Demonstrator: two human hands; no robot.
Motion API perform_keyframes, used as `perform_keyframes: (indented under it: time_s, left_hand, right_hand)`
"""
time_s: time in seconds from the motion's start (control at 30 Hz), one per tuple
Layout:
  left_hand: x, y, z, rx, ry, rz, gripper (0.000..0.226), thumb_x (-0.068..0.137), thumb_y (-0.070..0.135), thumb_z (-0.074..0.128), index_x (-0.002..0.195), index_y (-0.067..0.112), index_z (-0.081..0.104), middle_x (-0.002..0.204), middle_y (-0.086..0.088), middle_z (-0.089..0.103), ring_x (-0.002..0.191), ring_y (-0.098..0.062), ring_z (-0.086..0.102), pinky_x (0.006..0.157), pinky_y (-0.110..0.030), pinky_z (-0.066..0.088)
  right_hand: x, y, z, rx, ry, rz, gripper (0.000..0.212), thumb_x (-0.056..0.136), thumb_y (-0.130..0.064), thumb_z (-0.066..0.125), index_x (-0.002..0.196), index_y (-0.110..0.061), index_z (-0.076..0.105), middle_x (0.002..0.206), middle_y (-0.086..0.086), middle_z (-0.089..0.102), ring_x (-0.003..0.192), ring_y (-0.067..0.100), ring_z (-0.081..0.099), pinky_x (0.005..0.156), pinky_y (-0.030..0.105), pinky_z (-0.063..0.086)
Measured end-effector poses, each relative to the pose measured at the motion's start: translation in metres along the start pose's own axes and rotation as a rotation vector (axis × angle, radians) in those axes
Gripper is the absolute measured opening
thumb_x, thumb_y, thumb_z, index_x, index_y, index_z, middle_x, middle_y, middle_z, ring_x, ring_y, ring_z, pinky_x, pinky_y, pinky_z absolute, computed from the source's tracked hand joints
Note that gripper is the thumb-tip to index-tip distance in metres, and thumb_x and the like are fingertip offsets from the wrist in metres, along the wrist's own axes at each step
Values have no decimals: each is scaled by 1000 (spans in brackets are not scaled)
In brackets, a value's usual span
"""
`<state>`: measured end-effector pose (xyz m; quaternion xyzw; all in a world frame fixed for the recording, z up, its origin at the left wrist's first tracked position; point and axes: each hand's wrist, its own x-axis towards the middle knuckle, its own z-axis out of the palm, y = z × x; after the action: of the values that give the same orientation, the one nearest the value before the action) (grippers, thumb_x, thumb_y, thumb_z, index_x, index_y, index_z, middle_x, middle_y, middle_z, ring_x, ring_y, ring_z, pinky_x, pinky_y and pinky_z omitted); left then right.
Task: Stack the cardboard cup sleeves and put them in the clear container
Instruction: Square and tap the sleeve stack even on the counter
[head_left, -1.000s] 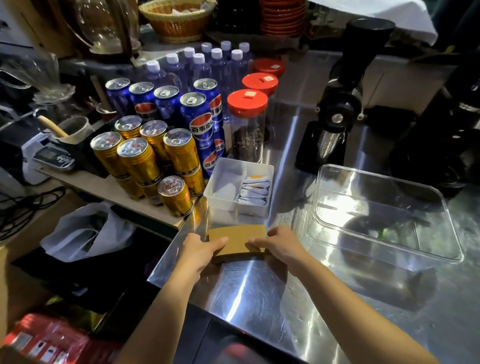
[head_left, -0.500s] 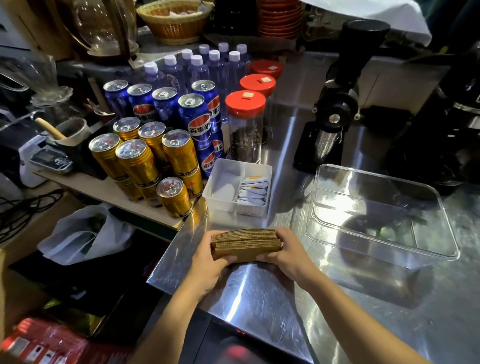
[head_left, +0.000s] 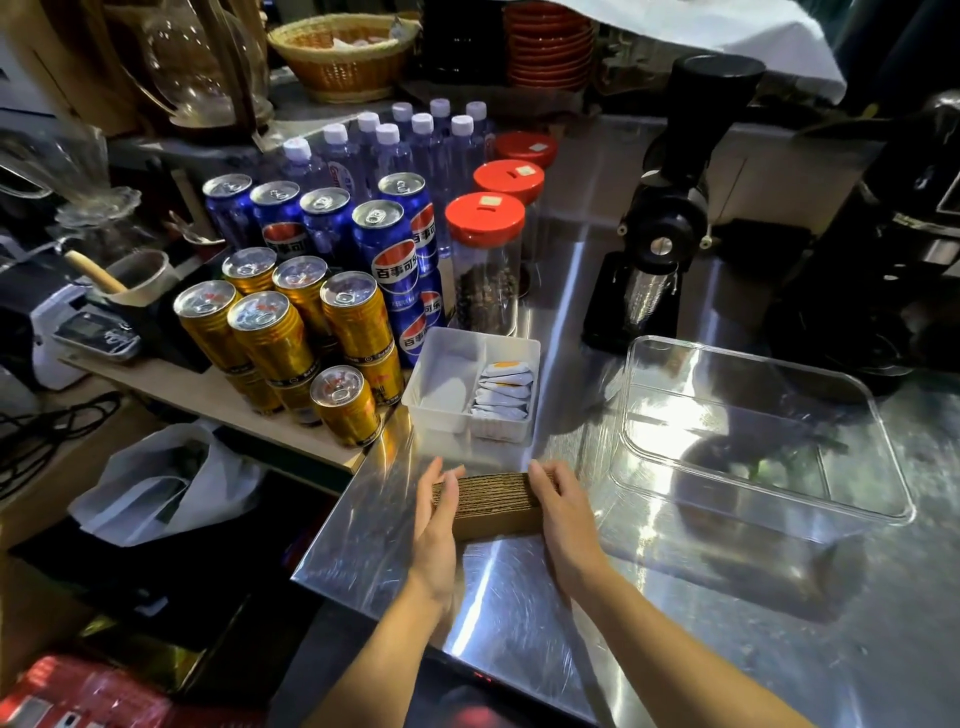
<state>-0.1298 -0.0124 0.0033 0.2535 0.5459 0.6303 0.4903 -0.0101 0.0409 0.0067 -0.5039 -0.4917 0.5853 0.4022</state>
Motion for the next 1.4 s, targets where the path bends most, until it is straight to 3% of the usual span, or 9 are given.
perform_keyframes:
  time_s: [0.17,0.33,0.5,0.63,0.83,0.97,1.1,1.23,1.4]
  left_hand:
    - [2,-5,11,81,86,26,23,92,40,41,102,30,58,99,2,63,76,5,64,59,-9,49]
    - [5,-10,14,148,156,39,26,95,30,38,81,20,57,81,-6,62,62,1,62,53,-13,50]
    - [1,-4,1,112,-35,18,22,84,37,55,96,19,58,93,-11,64,75,-7,66,61,-20,54]
    - [-5,3,-29,120,-232,-38,72,58,33,78,122,25,47,115,-8,60,95,-9,65,68,-18,53]
    - [-1,4,-47,503,-238,36,75,64,12,81,125,29,41,124,0,56,114,-8,54,96,-21,45]
    - [0,-2,-43,562,-177,85,60,68,9,77,112,37,47,111,11,61,100,12,56,78,0,41]
    - [2,-7,-44,586,-143,87,49,72,7,73,103,38,52,103,12,65,95,11,59,74,-2,43]
    - [3,-10,-45,587,-132,84,47,72,6,72,99,39,53,102,11,66,96,7,60,74,-4,45]
    - [3,-9,-45,592,-137,78,46,73,8,72,99,41,53,103,14,66,98,6,60,74,-5,46]
  right_hand:
    - [4,2,-5,-31,103,-73,32,94,-33,44,66,-18,48,66,-6,43,54,-2,38,55,14,34]
    - [2,9,-5,-88,99,-56,34,95,-32,41,75,-6,52,71,-3,46,54,-7,41,53,5,35]
    - [0,9,-5,-64,113,-68,31,95,-30,41,74,-10,52,71,-3,45,54,-6,40,53,6,35]
    - [0,10,-3,-74,116,-69,29,96,-31,40,73,-18,53,71,-5,47,55,-8,43,55,4,36]
    - [1,10,-4,-71,106,-73,31,96,-31,40,72,-16,52,68,-4,45,52,-7,41,51,5,34]
    - [1,8,-5,-73,97,-85,30,96,-30,41,70,-17,51,68,-4,45,52,-7,41,51,5,35]
    - [0,6,-7,-74,67,-79,29,94,-33,43,72,-18,53,68,-5,48,54,-8,44,52,4,36]
    - [-8,4,-20,-148,-73,-83,17,84,-44,58,93,-30,59,88,-10,61,79,-2,58,66,7,44]
    - [-14,4,-44,-235,-280,-126,66,67,-22,77,124,-33,44,100,-22,60,88,-16,57,71,-3,40]
